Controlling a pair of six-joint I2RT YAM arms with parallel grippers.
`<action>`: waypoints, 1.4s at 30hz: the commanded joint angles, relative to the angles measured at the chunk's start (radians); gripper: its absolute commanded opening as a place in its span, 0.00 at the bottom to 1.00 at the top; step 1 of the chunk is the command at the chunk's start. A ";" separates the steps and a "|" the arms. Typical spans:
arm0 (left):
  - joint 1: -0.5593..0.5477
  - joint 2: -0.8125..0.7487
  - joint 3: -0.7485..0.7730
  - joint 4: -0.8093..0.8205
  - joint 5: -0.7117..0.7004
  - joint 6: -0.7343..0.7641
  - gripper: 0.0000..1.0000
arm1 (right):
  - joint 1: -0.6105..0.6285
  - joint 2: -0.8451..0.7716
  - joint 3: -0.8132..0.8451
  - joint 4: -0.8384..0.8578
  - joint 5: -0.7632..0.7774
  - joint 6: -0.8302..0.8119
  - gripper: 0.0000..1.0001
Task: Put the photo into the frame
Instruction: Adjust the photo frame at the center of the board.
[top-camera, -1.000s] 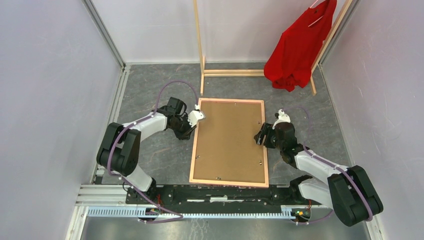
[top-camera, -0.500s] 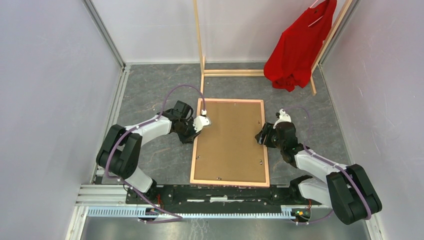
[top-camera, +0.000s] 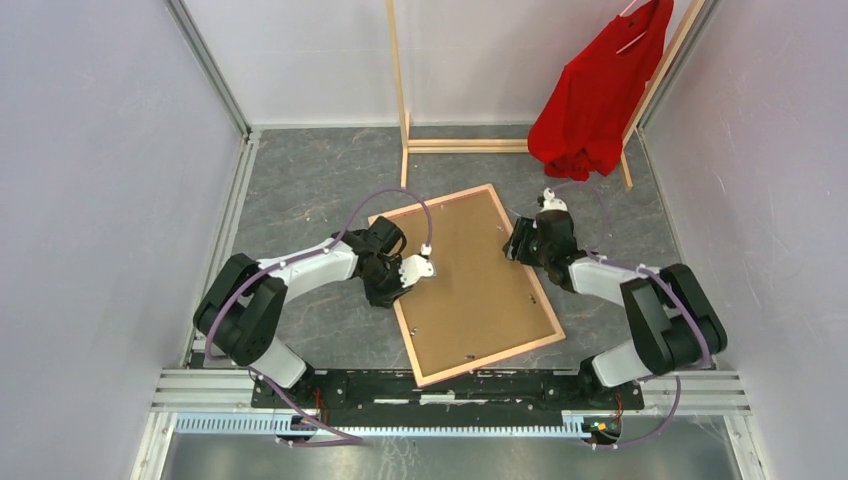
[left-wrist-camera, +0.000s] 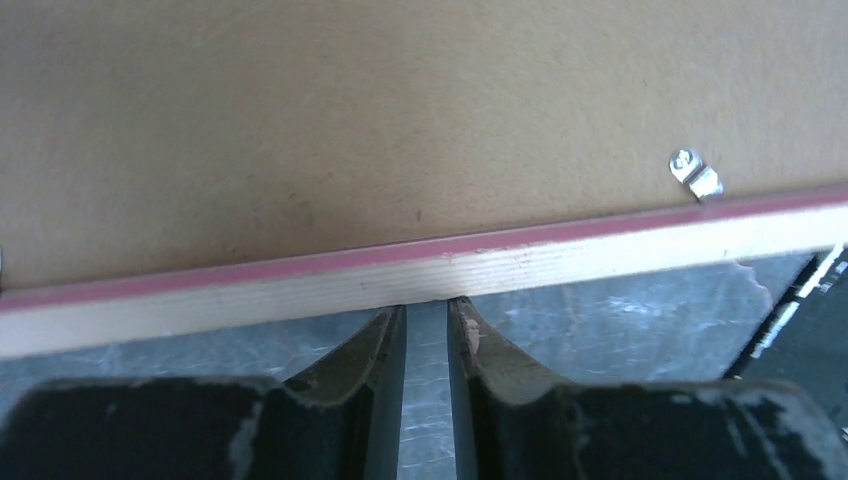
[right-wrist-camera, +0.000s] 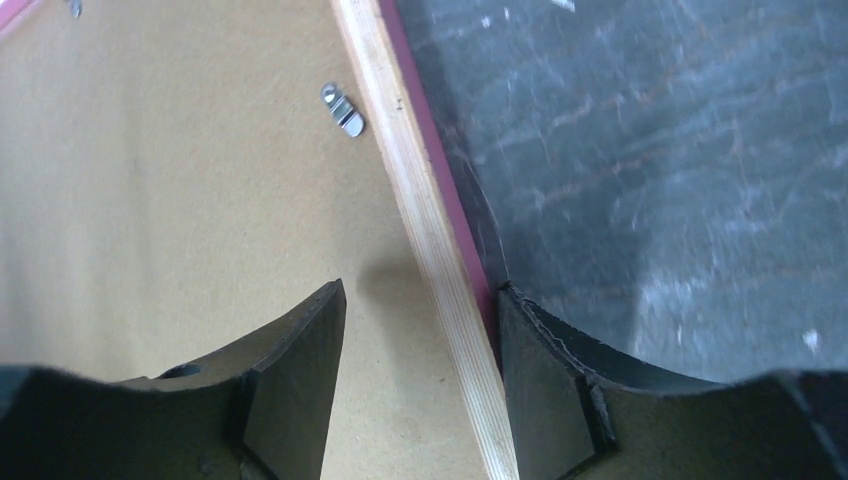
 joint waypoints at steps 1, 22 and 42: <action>-0.117 0.087 0.023 0.085 0.172 -0.026 0.30 | 0.058 0.107 0.093 0.031 -0.279 0.075 0.59; 0.025 -0.116 0.261 -0.429 0.197 0.245 0.88 | 0.019 0.035 0.320 -0.265 -0.048 -0.049 0.83; 0.511 0.362 0.473 0.217 -0.105 -0.071 0.57 | -0.098 -0.705 -0.075 -0.801 -0.166 -0.039 0.92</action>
